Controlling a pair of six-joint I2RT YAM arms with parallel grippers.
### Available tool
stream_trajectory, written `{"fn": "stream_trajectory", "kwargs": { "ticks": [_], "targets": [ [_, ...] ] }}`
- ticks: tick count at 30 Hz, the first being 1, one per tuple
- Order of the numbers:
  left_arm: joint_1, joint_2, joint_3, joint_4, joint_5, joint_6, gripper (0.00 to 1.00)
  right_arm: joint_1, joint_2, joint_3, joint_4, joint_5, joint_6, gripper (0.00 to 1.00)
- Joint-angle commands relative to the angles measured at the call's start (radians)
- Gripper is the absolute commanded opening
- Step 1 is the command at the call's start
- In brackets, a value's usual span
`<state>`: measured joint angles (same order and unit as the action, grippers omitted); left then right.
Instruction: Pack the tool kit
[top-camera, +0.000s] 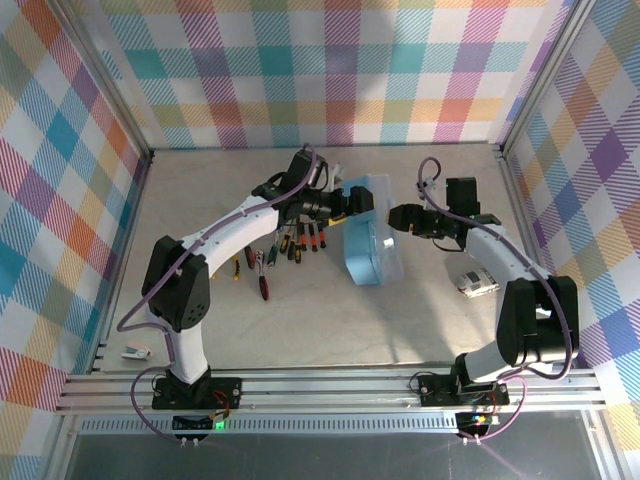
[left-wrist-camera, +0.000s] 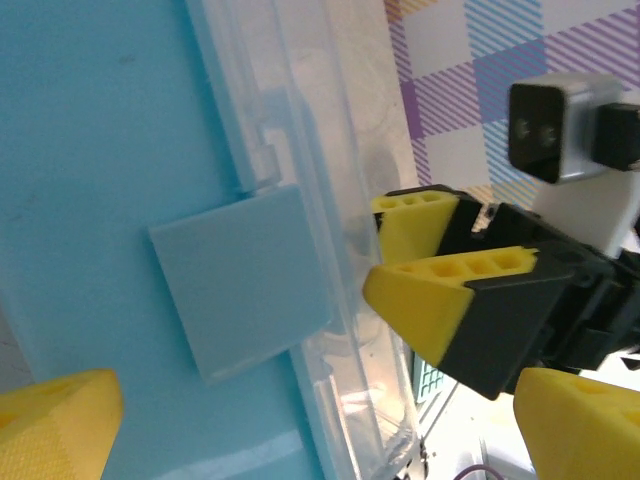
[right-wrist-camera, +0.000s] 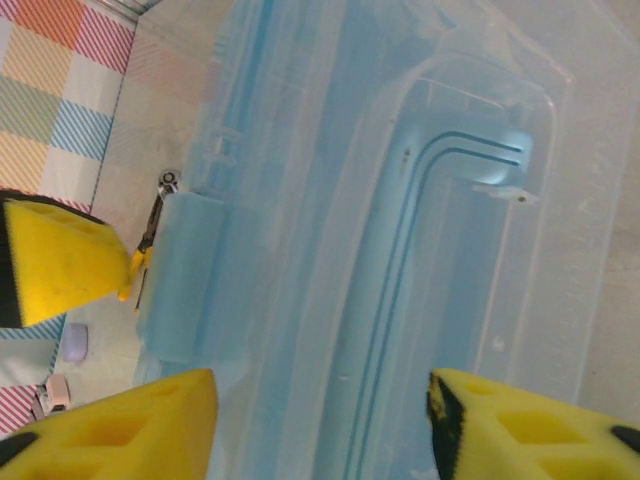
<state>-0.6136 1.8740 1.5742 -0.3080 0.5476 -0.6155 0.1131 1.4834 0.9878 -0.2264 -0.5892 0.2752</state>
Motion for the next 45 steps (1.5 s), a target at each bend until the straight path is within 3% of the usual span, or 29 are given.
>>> {"fn": "stream_trajectory", "kwargs": {
  "ticks": [1,32,38,42,45],
  "targets": [
    [-0.008,0.046,0.040,-0.028,0.018,-0.007,1.00,0.016,0.013,-0.017,0.014,0.015,-0.003,0.53],
    [-0.029,0.158,0.191,-0.078,0.102,0.001,1.00,0.122,0.109,0.071,-0.049,0.020,-0.098,0.45],
    [-0.032,0.156,0.133,0.021,0.199,-0.009,1.00,0.128,0.116,0.075,-0.050,0.022,-0.095,0.44],
    [-0.034,0.119,0.024,0.285,0.306,-0.070,1.00,0.126,0.119,0.074,-0.050,0.026,-0.093,0.44],
    [-0.037,0.098,-0.004,0.302,0.318,-0.058,1.00,0.128,0.113,0.068,-0.049,0.057,-0.081,0.42]
  ]
}}
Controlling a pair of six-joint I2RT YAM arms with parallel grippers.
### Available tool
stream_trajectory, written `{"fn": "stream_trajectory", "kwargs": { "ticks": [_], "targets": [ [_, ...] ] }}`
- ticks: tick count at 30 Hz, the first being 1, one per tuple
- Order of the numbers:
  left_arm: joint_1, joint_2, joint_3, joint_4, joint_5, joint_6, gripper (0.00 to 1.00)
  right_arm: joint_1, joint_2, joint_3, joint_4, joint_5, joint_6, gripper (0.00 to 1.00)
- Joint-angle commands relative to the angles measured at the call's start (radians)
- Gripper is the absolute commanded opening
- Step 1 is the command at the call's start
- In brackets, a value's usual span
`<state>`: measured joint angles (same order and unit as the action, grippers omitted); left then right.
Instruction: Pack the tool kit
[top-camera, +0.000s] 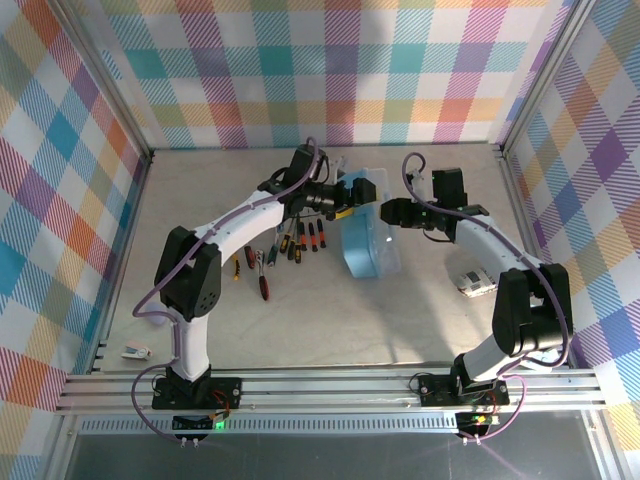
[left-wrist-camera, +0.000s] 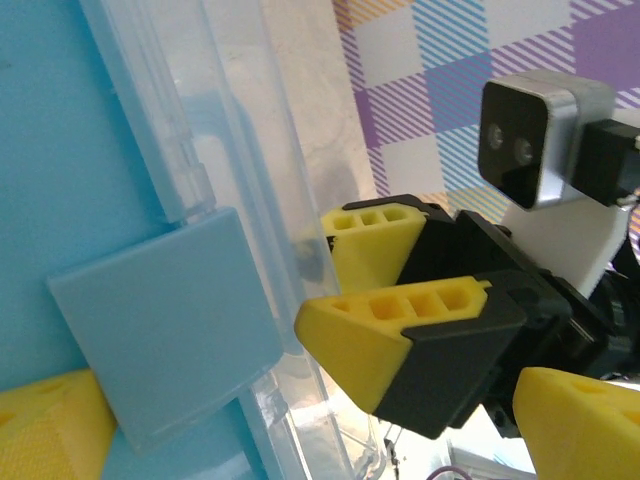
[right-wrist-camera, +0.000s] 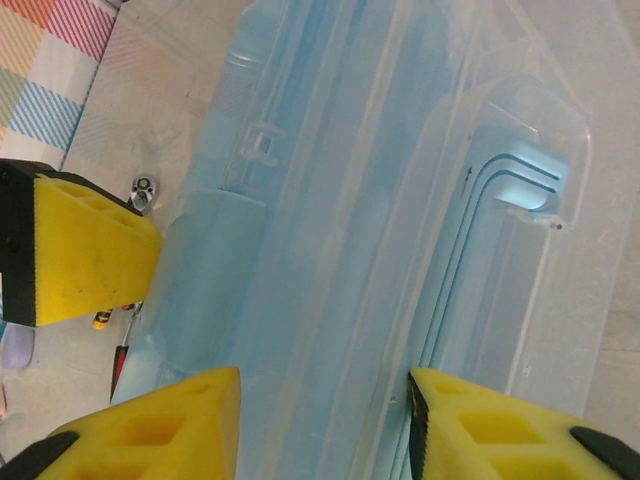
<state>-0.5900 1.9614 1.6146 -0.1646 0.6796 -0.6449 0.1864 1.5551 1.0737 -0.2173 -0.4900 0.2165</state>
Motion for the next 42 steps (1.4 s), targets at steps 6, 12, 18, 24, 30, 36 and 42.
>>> {"fn": "stream_trajectory", "kwargs": {
  "ticks": [6,12,18,24,30,36,42],
  "targets": [
    [-0.058,0.001,-0.091,0.152,0.167,-0.016,1.00,0.053,0.019,-0.007,-0.074,0.019,-0.018,0.40],
    [-0.047,0.006,-0.148,0.248,0.180,-0.062,1.00,0.046,0.006,0.010,-0.103,0.047,-0.025,0.39],
    [-0.026,0.015,-0.227,0.385,0.203,-0.121,1.00,0.035,-0.008,0.017,-0.120,0.057,-0.026,0.39],
    [-0.006,0.013,-0.290,0.307,0.140,-0.039,1.00,0.033,-0.024,0.051,-0.156,0.049,-0.040,0.39],
    [0.036,0.021,-0.395,0.400,0.147,-0.041,1.00,0.066,-0.043,0.110,-0.205,0.038,-0.048,0.39],
    [0.061,0.047,-0.426,0.441,0.164,-0.039,1.00,0.103,-0.043,0.146,-0.226,0.062,-0.036,0.39],
    [0.064,0.048,-0.415,0.431,0.157,-0.031,1.00,0.102,-0.047,0.171,-0.268,0.150,-0.052,0.39]
  ]
}}
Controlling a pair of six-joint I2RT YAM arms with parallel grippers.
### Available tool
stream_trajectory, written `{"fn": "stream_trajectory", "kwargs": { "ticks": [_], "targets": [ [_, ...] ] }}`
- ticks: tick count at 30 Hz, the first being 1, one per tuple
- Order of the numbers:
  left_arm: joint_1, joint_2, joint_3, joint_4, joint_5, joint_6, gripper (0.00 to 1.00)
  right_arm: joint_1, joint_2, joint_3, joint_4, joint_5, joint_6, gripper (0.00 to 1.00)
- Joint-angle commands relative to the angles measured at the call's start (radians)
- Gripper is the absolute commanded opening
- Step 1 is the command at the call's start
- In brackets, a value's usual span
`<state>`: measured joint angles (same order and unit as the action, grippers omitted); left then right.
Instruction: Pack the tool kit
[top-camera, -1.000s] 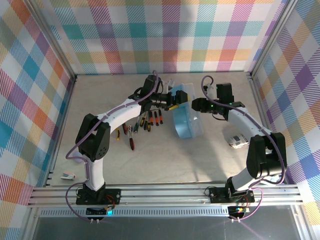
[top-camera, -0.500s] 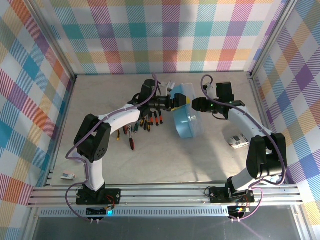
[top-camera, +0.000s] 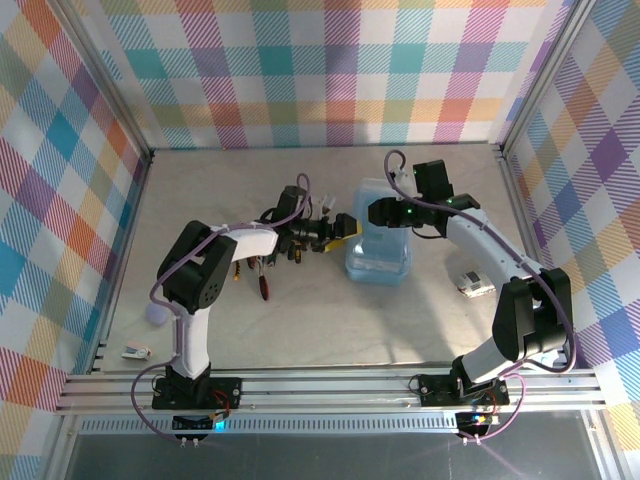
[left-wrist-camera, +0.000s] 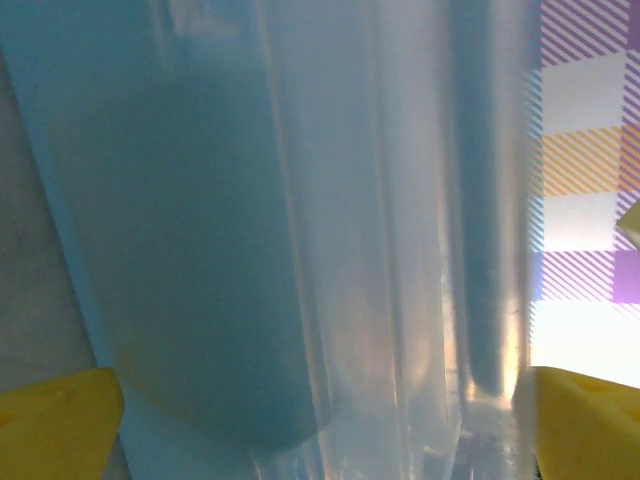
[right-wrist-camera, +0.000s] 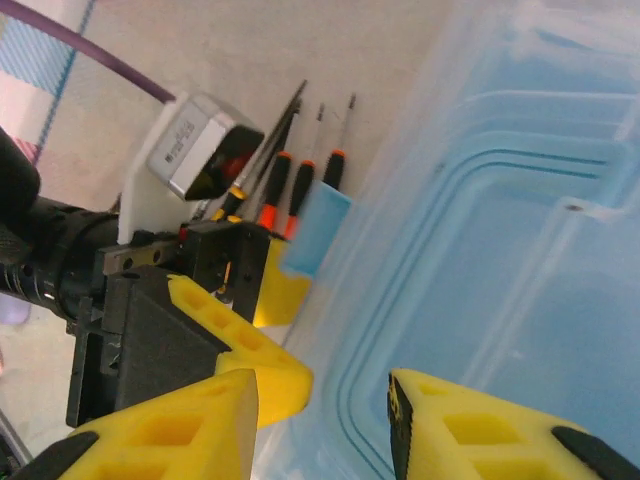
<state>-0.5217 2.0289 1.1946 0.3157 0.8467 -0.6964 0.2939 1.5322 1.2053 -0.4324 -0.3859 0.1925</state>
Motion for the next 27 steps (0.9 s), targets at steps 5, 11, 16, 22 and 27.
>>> {"fn": "stream_trajectory", "kwargs": {
  "ticks": [5,11,16,22,27],
  "targets": [
    [-0.003,-0.079,0.002,-0.136,-0.052,0.074,1.00,-0.011,-0.059,0.077,-0.137,0.165,-0.062,0.46],
    [0.000,-0.224,0.111,-0.656,-0.437,0.290,1.00,-0.010,-0.010,0.129,-0.258,0.354,-0.070,0.97],
    [0.004,-0.332,0.172,-0.875,-0.707,0.369,1.00,-0.006,0.051,0.131,-0.242,0.366,-0.023,0.99],
    [0.025,-0.372,0.147,-0.940,-0.804,0.388,1.00,0.027,0.113,0.145,-0.212,0.355,0.021,0.99],
    [0.053,-0.381,0.089,-0.948,-0.834,0.383,1.00,0.034,0.162,0.132,-0.189,0.351,0.042,1.00]
  ]
}}
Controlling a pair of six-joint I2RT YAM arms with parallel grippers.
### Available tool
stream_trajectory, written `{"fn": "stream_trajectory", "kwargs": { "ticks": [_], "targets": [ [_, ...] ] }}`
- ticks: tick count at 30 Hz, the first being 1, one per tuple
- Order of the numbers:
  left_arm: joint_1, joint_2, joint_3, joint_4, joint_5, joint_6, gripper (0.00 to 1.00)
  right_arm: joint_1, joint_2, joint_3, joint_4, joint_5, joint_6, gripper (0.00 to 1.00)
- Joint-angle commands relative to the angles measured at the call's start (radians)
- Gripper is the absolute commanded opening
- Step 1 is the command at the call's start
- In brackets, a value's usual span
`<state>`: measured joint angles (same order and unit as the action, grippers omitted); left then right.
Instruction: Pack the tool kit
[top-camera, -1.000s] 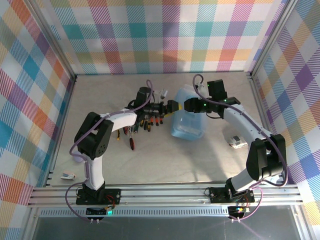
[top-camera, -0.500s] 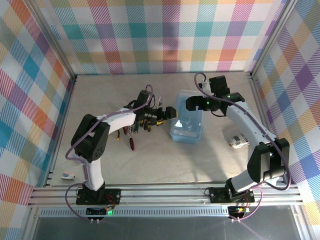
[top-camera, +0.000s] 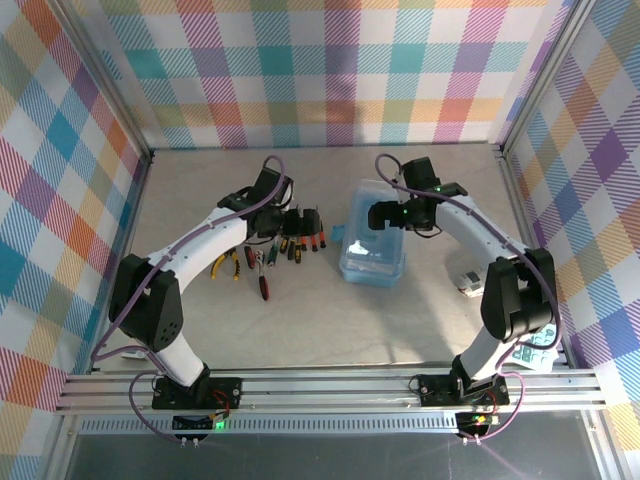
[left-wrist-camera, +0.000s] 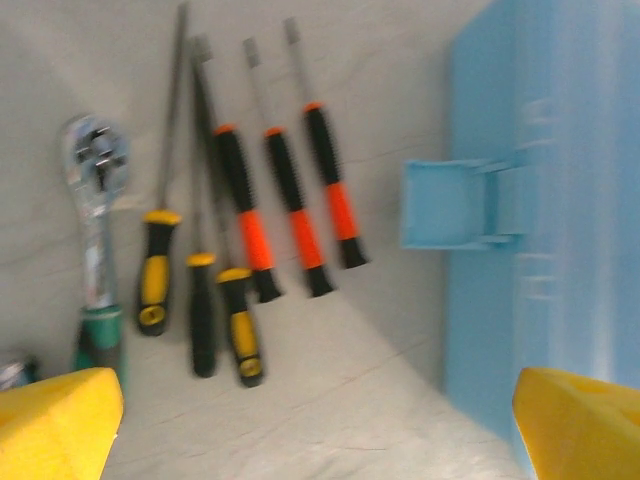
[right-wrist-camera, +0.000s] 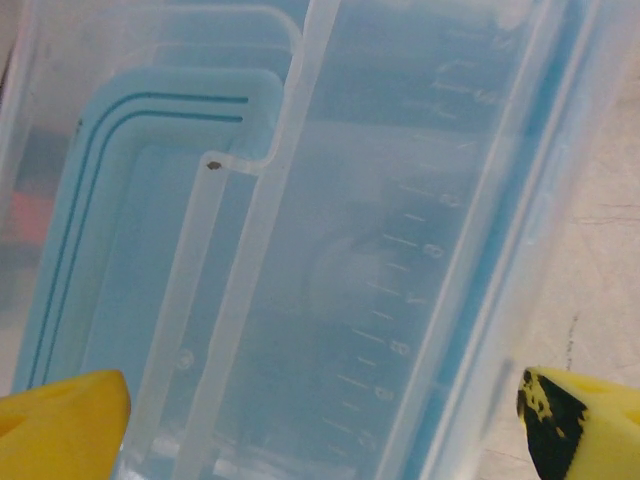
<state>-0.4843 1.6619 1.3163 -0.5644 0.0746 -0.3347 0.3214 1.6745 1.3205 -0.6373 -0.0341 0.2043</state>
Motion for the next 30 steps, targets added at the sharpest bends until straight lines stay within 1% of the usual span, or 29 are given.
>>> {"fn": "stream_trajectory", "kwargs": {
  "ticks": [1,9,11,14,18,23,27,30],
  "targets": [
    [0.021,-0.017,-0.044,-0.068,-0.067,0.022,1.00,0.007,0.027,0.014,0.017,0.004,0.031,0.99],
    [0.039,-0.042,-0.091,-0.061,-0.052,0.022,1.00,0.007,0.020,0.009,0.008,0.018,0.014,0.76],
    [0.039,-0.042,-0.085,-0.056,-0.041,0.022,1.00,0.005,0.009,0.018,0.004,0.013,0.001,0.73],
    [0.039,-0.034,-0.066,-0.045,-0.008,0.022,1.00,-0.006,-0.015,0.015,0.019,-0.030,-0.027,0.70],
    [0.040,-0.016,-0.023,-0.008,0.088,0.025,1.00,-0.044,-0.073,-0.038,0.106,-0.169,-0.062,0.68],
    [0.028,0.024,0.009,0.135,0.308,-0.028,1.00,-0.131,-0.137,-0.131,0.243,-0.383,-0.059,0.67],
    [-0.007,0.065,0.048,0.237,0.401,-0.078,1.00,-0.211,-0.166,-0.194,0.347,-0.555,-0.023,0.67],
    [-0.040,0.099,0.080,0.337,0.454,-0.118,1.00,-0.257,-0.171,-0.219,0.402,-0.660,0.001,0.66]
  ]
}}
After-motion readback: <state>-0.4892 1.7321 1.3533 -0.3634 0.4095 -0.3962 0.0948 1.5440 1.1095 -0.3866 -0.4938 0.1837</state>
